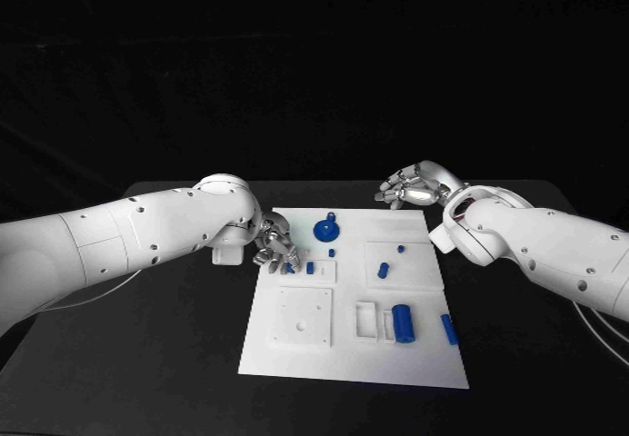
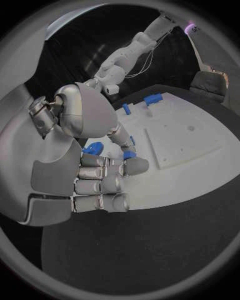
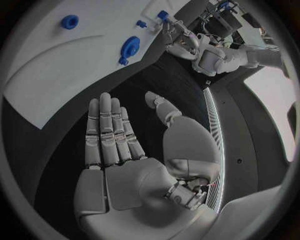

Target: Assemble the parts on the task board

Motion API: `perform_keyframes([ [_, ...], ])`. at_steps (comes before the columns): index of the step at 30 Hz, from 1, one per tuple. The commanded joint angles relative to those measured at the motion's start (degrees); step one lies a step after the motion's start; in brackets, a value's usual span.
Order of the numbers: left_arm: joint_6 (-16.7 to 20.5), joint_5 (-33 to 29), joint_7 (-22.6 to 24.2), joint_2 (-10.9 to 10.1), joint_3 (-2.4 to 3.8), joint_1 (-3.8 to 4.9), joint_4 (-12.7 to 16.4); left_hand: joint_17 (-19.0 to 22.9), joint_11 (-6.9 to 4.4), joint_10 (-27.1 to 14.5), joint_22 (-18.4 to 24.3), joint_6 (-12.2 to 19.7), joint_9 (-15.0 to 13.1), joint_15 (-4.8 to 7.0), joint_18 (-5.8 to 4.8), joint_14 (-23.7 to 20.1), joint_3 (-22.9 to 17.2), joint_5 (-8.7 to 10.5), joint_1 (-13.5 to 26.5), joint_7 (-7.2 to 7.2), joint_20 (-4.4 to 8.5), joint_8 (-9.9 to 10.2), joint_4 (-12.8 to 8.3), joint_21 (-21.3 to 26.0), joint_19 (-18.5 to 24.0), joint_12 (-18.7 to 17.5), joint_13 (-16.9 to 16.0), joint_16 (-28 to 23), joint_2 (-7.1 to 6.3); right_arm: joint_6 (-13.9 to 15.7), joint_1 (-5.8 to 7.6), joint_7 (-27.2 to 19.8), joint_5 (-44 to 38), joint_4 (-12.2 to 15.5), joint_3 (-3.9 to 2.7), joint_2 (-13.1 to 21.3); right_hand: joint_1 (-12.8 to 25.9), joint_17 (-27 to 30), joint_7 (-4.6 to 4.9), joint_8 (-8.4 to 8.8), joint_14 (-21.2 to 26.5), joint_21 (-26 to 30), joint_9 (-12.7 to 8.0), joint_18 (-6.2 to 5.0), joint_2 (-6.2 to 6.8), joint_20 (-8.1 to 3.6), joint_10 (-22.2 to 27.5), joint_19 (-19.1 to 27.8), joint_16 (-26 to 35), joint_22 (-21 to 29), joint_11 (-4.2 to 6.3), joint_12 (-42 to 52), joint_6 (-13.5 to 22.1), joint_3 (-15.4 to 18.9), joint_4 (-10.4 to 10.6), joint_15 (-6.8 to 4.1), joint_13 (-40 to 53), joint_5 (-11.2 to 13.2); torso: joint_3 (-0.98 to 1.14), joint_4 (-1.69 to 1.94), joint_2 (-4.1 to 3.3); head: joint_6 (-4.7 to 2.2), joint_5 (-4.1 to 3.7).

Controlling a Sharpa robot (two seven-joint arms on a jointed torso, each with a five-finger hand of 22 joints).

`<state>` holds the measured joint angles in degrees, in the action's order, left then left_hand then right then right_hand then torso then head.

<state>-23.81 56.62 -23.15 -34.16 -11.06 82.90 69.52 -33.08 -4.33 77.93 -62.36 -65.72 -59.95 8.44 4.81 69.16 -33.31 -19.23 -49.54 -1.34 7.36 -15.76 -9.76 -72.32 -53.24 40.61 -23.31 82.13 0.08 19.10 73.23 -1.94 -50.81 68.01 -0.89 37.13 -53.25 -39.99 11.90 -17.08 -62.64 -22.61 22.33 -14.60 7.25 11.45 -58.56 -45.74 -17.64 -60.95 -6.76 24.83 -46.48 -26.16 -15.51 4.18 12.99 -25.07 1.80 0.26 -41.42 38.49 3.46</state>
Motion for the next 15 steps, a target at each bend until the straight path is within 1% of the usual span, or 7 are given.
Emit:
perform_keyframes([
  [1,-2.6,0.3,-1.5,0.2,-0.41,-0.58,0.5,0.0,-0.16,0.3,0.0,-0.2,0.0,2.16,0.83,1.6,-4.5,0.60,-1.1,-0.19,7.51,0.3,-4.4,0.0,-0.2,0.1,0.1,0.0,0.90,-0.6,-0.02,-0.5,-0.1,0.0,-0.02,0.0,0.6,-0.1,-0.12,-0.39,0.0,0.3,-0.1,-0.40,-0.15,-0.05,0.5,0.5,0.2,-0.1,0.13,0.4,0.4,0.3,0.1,0.15,-0.1,-0.3,-0.04,-0.03,0.00,-0.03,0.04],
  [3,-2.6,0.6,-1.5,0.2,-0.41,-0.58,0.6,0.1,-0.13,0.3,0.0,-0.3,0.1,2.12,0.83,1.5,-4.4,1.09,-1.0,-0.21,7.51,0.4,-4.2,0.0,-0.2,0.1,0.1,0.0,0.58,-0.6,-0.02,-0.5,-0.1,0.0,-0.02,0.0,0.6,-0.1,-0.12,-0.39,0.0,0.3,-0.1,-0.40,-0.15,-0.05,0.5,0.5,0.2,-0.1,0.13,0.4,0.4,0.3,0.1,0.15,-0.1,-0.3,-0.04,-0.02,0.00,-0.03,0.03],
  [7,-2.3,0.6,-1.6,0.2,-0.41,-0.58,0.6,0.1,-0.12,0.3,0.0,-0.5,0.1,2.08,0.89,1.5,-3.9,4.32,-0.3,-0.23,7.54,0.8,-2.8,0.1,-0.2,0.0,0.3,-0.1,-0.74,-0.6,-0.02,-0.5,-0.1,0.0,-0.02,0.0,0.6,-0.1,-0.12,-0.39,0.0,0.3,-0.1,-0.40,-0.15,-0.05,0.5,0.5,0.2,-0.1,0.13,0.4,0.4,0.3,0.1,0.15,-0.1,-0.3,-0.03,-0.04,0.00,-0.02,0.03],
  [11,-1.5,0.6,-1.6,0.2,-0.41,-0.58,0.6,0.1,-0.11,0.3,0.0,-0.5,0.2,2.10,0.92,1.5,-3.8,4.99,-0.1,-0.23,7.56,0.9,-2.4,0.1,-0.2,-0.1,0.3,-0.2,-1.10,-0.6,-0.03,-0.5,-0.1,0.0,-0.02,-0.1,0.6,-0.1,-0.12,-0.39,0.0,0.3,-0.1,-0.40,-0.15,-0.05,0.5,0.5,0.2,-0.1,0.13,0.4,0.4,0.3,0.1,0.15,-0.1,-0.3,-0.03,-0.04,-0.01,-0.02,0.01],
  [12,-1.1,0.6,-1.6,0.2,-0.41,-0.58,0.6,0.1,-0.12,0.3,0.0,-0.5,0.2,2.08,0.94,1.5,-3.6,6.03,0.1,-0.24,7.57,1.1,-1.9,0.2,-0.2,-0.1,0.3,-0.2,-1.53,-0.6,-0.03,-0.5,-0.1,0.0,-0.02,-0.2,0.6,-0.1,-0.12,-0.39,0.0,0.3,-0.1,-0.40,-0.15,-0.05,0.5,0.5,0.2,-0.1,0.13,0.4,0.4,0.3,0.1,0.15,-0.1,-0.3,-0.04,-0.05,0.00,-0.04,0.02],
  [14,-0.6,0.6,-1.7,0.3,-0.41,-0.58,0.6,0.1,-0.13,0.3,0.1,-0.5,0.2,2.10,0.98,1.6,-3.4,7.43,0.5,-0.23,7.59,1.2,-1.2,0.2,-0.2,-0.2,0.4,-0.2,-1.98,-0.6,-0.03,-0.5,-0.1,0.0,-0.02,-0.2,0.7,-0.1,-0.12,-0.40,0.0,0.3,-0.1,-0.40,-0.17,-0.03,0.5,0.5,0.2,-0.1,0.13,0.4,0.4,0.3,0.1,0.15,-0.1,-0.1,-0.05,-0.05,-0.01,-0.04,0.02],
  [15,-0.5,0.6,-1.7,0.3,-0.41,-0.58,0.6,0.1,-0.12,0.3,0.1,-0.6,0.2,2.11,0.99,1.6,-3.4,7.57,0.5,-0.22,7.59,1.2,-1.1,0.2,-0.2,-0.2,0.4,-0.2,-2.04,-0.6,-0.03,-0.5,-0.1,0.0,-0.02,-0.2,0.7,-0.1,-0.12,-0.41,0.0,0.3,-0.1,-0.40,-0.18,-0.03,0.5,0.5,0.2,-0.1,0.12,0.4,0.4,0.3,0.1,0.15,-0.1,-0.1,-0.06,-0.03,-0.01,-0.06,-0.04],
])
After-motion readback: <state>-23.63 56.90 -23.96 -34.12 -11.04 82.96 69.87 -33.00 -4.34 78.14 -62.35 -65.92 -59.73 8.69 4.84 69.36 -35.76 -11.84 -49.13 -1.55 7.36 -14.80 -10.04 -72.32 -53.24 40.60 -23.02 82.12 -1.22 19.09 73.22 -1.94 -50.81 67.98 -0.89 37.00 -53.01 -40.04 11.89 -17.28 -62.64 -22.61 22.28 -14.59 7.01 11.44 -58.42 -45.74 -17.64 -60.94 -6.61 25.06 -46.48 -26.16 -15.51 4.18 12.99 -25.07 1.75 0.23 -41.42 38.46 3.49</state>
